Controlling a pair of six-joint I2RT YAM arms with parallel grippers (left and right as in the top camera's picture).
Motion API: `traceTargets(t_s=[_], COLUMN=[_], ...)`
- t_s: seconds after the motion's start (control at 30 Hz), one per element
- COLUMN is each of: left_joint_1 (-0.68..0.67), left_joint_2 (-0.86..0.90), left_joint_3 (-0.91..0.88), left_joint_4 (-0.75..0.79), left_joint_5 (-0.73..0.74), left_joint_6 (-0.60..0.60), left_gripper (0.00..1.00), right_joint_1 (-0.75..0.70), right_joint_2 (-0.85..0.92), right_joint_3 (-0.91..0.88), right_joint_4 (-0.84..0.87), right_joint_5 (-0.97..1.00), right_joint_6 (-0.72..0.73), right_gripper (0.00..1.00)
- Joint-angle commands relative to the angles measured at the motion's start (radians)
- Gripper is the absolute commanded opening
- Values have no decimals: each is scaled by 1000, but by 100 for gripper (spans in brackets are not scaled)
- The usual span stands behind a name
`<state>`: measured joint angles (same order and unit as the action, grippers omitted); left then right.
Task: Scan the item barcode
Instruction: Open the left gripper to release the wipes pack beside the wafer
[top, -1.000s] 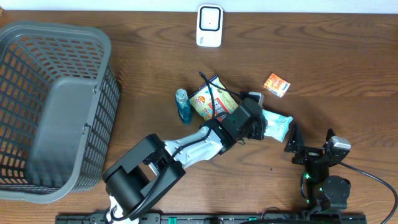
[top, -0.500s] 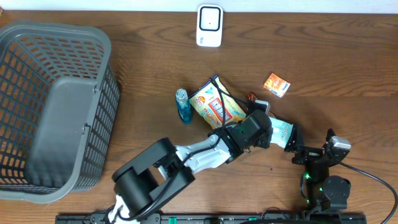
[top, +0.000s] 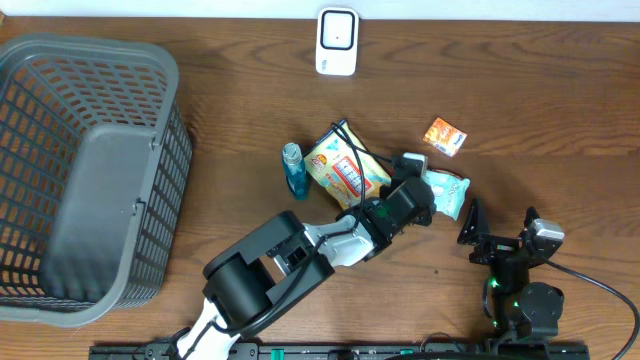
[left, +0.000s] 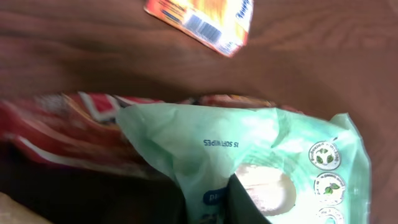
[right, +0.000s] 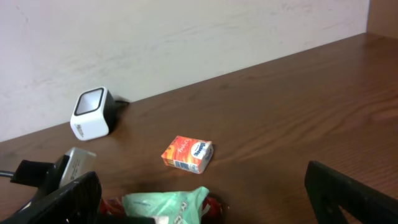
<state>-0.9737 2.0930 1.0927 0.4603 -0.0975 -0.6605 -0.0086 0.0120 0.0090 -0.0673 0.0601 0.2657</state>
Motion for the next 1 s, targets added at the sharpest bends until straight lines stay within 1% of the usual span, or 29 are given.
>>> traceTargets(t_s=[0.0,0.03,0.1,0.13,0.17,0.2,0.3,0.5,0.53,0.67,0.8,0.87,0.97], left_joint_1=[27,27,25,22,19,17,10,14,14,17,50,84,150], left_joint_2=[1,-2,-12,-18,-26,-35,-76,-196,-216,-300,-392,-443,-516], left_joint_3=[34,34,34,34,34,34,34,34,34,46,84,111,164], left_joint_4=[-3,-10,-29,-41,-60,-76,-126,-224,-236,-312,-463,-542,-655], left_joint_5=[-8,10,38,38,37,37,36,-19,-23,-43,-184,-192,-192], left_joint_6=[39,39,39,39,50,72,160,187,215,400,463,487,490], left_gripper=[27,36,60,75,84,90,99,100,100,99,99,99,99], right_joint_1=[16,16,16,16,16,16,16,16,16,16,16,16,16], right_joint_2=[-5,-5,-5,-5,-5,-5,-5,-5,-5,-5,-5,-5,-5], right_joint_3=[-3,-3,-3,-3,-3,-3,-3,-3,-3,-3,-3,-3,-3], right_joint_4=[-1,-1,-1,-1,-1,-1,-1,-1,-1,-1,-1,-1,-1], right_joint_5=[9,9,9,9,9,9,9,9,9,9,9,9,9], right_joint_6=[-13,-13,-13,-13,-13,-13,-13,-13,-13,-13,-13,-12,-13], right_gripper=[99,99,99,99,99,99,99,99,99,99,99,99,99])
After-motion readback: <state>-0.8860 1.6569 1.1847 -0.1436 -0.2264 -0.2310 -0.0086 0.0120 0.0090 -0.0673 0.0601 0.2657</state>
